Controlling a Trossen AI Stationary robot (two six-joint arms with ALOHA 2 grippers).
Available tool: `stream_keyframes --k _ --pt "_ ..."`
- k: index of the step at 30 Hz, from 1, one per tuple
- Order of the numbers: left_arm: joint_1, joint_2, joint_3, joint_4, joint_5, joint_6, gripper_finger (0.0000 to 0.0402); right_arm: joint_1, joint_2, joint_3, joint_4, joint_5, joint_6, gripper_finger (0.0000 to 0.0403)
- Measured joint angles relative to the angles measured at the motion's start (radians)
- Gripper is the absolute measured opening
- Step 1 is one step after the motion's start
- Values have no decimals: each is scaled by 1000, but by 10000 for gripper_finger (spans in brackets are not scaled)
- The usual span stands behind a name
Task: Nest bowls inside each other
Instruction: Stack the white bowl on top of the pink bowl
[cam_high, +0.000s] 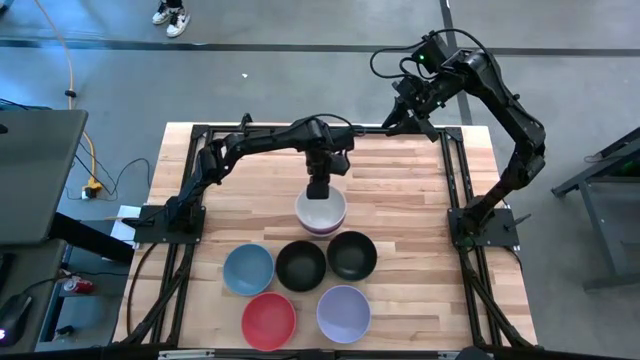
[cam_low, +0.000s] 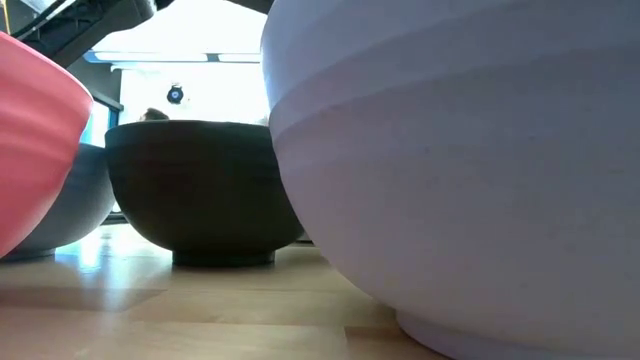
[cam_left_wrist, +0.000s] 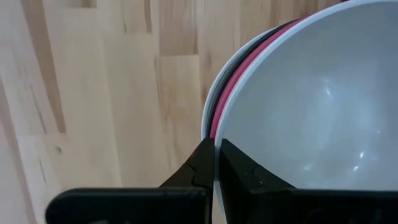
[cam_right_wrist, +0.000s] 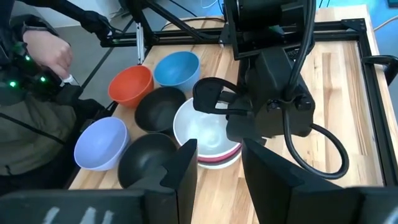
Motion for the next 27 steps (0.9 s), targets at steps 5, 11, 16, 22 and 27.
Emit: stream_keyframes --k 5,11,16,22,27 --pt "1 0 0 9 -14 -2 0 0 0 0 0 -3 3 119" --pt "5 0 0 13 -47 -3 0 0 0 0 0 -3 3 119" --pt "13 0 0 18 -55 -8 1 0 0 0 0 -3 3 119" --pt "12 0 0 17 -55 -9 3 0 0 0 0 -11 3 119" --pt "10 -1 -2 8 -31 2 41 0 0 0 0 -11 3 119"
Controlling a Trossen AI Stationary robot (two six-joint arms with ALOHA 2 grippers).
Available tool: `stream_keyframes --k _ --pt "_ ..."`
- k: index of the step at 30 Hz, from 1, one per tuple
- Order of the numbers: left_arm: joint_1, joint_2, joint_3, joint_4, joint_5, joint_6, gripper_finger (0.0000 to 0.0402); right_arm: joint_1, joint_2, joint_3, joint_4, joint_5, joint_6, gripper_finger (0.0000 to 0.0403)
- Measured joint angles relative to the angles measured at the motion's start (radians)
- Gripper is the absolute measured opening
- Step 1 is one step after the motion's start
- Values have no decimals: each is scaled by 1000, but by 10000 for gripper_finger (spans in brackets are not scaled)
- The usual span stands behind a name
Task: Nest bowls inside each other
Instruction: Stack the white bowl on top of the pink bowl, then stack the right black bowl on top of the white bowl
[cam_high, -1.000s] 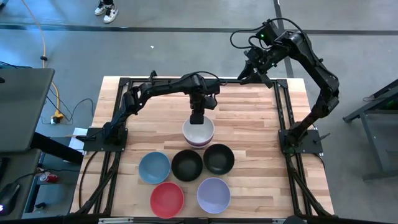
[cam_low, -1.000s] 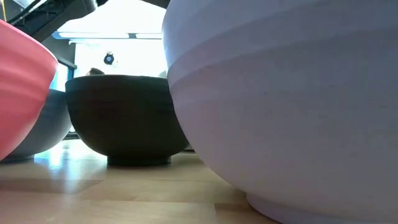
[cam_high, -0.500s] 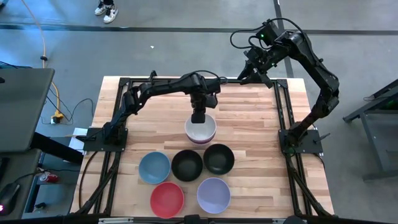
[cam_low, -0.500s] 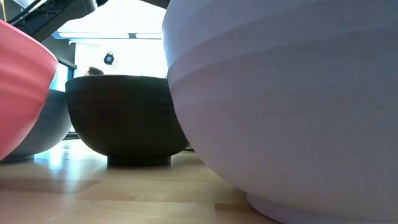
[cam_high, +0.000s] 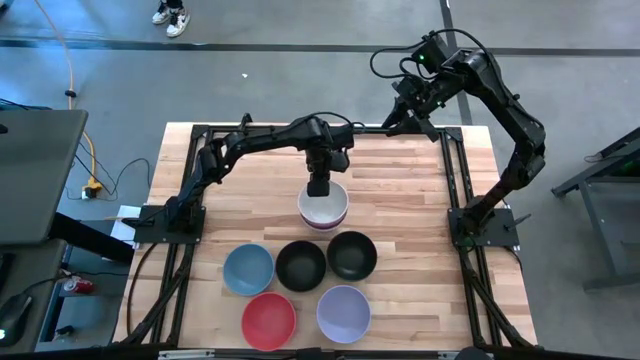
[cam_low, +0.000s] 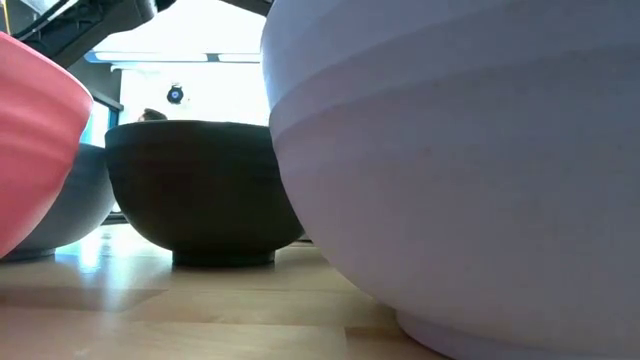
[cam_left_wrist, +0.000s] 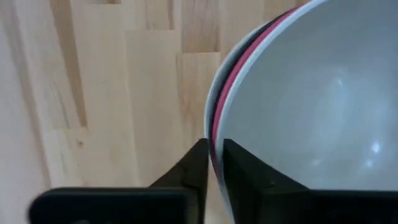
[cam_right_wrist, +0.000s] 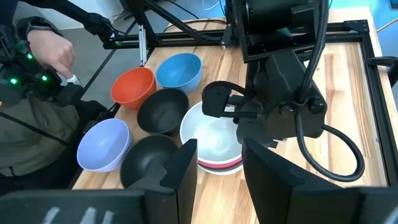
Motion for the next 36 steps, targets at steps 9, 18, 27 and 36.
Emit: stream_keyframes --k 9,18,27,36 --pt "-8 -96 0 -2 11 19 138 0 0 0 0 0 -3 119" --pt "29 -297 0 -217 46 -11 174 7 1 -7 -84 1 40 119" --pt "1 -543 0 -251 91 -72 175 94 -36 -245 -82 275 335 119" --pt "-56 -739 -19 -248 41 -90 175 276 -37 -490 1 289 583 119"
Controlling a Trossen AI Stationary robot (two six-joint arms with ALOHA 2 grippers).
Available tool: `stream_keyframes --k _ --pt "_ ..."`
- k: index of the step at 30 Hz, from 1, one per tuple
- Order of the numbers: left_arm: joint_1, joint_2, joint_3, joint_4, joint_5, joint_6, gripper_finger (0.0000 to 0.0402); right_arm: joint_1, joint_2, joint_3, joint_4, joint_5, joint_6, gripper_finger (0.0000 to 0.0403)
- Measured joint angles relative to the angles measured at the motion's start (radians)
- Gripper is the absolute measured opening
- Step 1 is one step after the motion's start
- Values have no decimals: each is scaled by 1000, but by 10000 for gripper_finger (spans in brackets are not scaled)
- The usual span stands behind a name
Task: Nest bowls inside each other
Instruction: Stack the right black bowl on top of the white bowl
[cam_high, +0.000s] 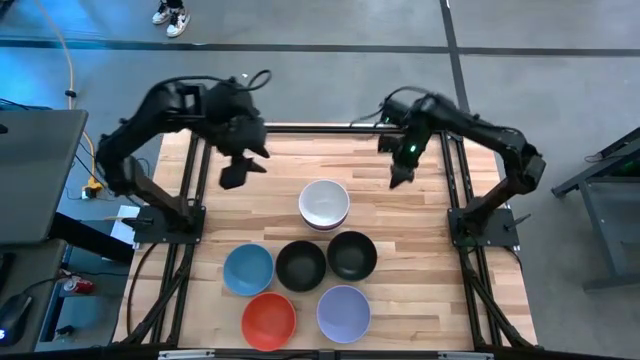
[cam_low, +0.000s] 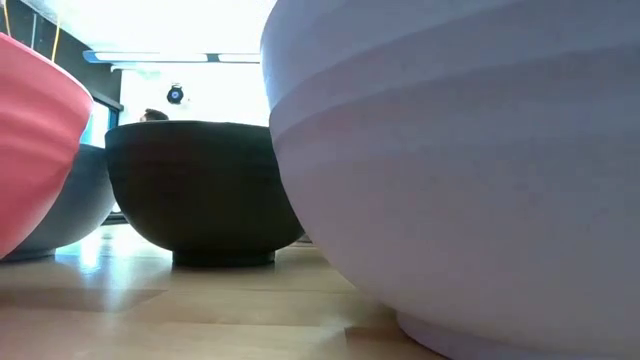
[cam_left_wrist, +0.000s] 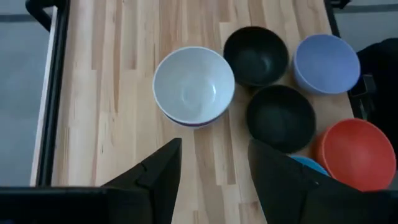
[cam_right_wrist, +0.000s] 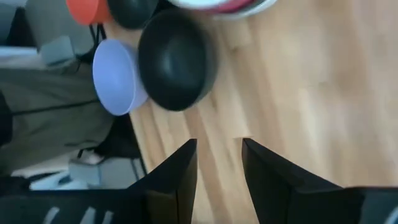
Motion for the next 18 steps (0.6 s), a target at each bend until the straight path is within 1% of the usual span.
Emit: stream_keyframes --k 2,4,7,10,11,13,16,18 --pt "-11 -51 -50 2 -3 -2 175 70 0 -36 42 -9 51 119" --pt "-17 -105 -126 12 -4 -12 175 140 0 -60 81 -39 85 119" --pt "-31 -205 -295 95 -5 -33 175 237 0 -67 150 -73 128 119" --pt "-41 -321 -494 206 -3 -61 175 323 -1 -67 266 -68 203 119" --pt "-42 -356 -558 231 -2 -72 175 348 -1 -67 296 -47 224 119" --pt "-46 -420 -670 276 -3 -103 175 395 -1 -67 346 32 257 119" --pt "-48 -514 -814 340 -7 -160 175 455 -1 -67 392 197 280 119" --pt "-48 -572 -886 374 -9 -191 175 486 -1 -67 409 308 321 119"
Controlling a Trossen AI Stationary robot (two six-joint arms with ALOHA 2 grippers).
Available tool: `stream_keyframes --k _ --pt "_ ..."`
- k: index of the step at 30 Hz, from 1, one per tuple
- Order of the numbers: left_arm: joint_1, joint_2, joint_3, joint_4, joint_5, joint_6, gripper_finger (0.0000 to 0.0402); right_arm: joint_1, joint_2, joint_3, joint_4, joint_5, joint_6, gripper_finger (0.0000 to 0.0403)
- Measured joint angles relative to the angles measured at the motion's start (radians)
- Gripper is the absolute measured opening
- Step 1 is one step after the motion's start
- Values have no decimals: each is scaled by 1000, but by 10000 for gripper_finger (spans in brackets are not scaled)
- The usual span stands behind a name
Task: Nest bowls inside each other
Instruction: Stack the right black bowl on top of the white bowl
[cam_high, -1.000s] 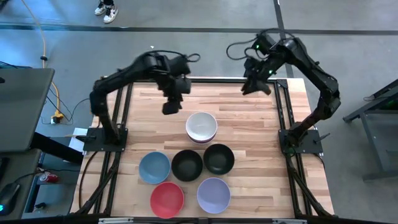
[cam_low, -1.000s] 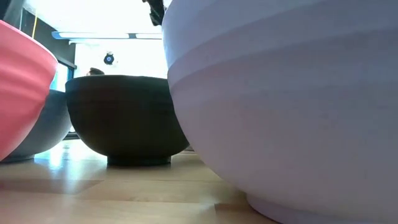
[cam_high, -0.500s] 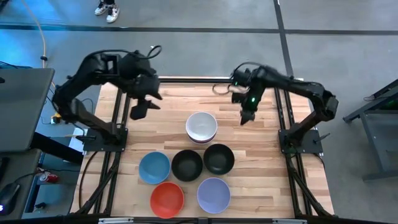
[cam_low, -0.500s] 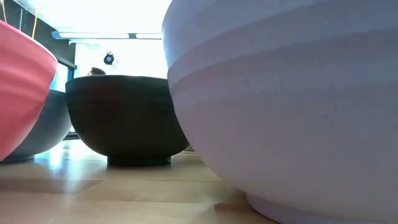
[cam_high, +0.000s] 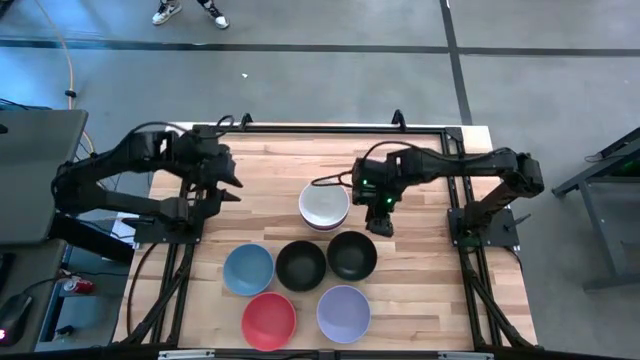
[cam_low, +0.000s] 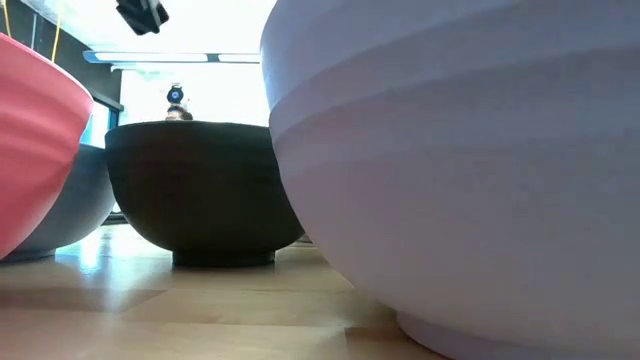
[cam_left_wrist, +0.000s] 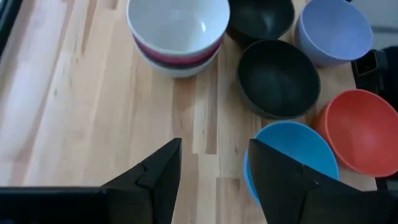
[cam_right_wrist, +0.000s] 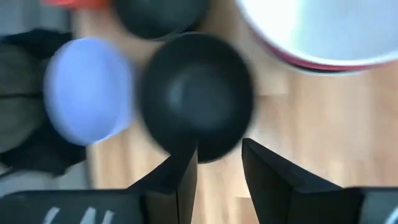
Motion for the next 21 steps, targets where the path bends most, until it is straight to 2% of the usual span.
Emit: stream_keyframes --k 3,8,14,21 --pt "0 -76 -85 42 -1 -38 175 34 0 0 -1 154 121 119" --pt "-1 -178 -161 108 -1 -93 175 90 3 0 -2 242 279 119" --pt "-28 -238 -183 141 0 -120 175 153 43 1 -13 251 364 119" --pt "-61 -243 -183 155 -4 -124 175 185 155 1 -19 271 403 119"
